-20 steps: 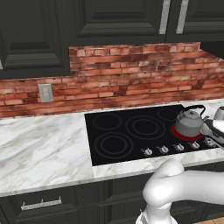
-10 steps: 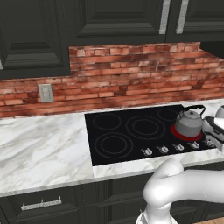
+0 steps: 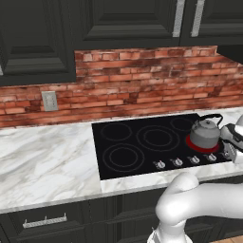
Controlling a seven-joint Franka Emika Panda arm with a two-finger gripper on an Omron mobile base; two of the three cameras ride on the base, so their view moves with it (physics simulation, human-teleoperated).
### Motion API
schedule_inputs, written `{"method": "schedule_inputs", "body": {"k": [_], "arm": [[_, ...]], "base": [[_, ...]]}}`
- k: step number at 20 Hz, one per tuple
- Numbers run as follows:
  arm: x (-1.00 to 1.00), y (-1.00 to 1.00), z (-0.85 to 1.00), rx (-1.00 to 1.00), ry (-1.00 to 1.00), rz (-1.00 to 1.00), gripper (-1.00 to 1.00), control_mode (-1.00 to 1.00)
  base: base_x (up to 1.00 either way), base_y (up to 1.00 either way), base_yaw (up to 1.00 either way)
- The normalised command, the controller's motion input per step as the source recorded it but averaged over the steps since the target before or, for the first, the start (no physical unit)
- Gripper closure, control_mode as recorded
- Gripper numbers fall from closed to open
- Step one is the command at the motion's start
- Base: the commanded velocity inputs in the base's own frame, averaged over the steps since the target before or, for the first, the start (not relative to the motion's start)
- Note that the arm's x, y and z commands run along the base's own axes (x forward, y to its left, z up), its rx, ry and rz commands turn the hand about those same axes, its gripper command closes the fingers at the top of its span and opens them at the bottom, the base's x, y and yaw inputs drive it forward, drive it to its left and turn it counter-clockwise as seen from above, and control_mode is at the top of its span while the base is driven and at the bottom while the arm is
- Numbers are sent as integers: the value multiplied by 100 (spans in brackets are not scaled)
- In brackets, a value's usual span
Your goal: Lower the heat of the kettle.
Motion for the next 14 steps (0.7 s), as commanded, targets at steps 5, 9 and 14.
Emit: {"method": "schedule_inputs", "body": {"k": [5,9,14], "arm": [[-22,0,-4,6,0,-26,100,-100],[-25,0,-11,1,0,-27,100,-100],[-26,0,-23,-1,-9,-29,100,-100]], "base": [[0,0,0],[0,0,0],[0,0,0]]}}
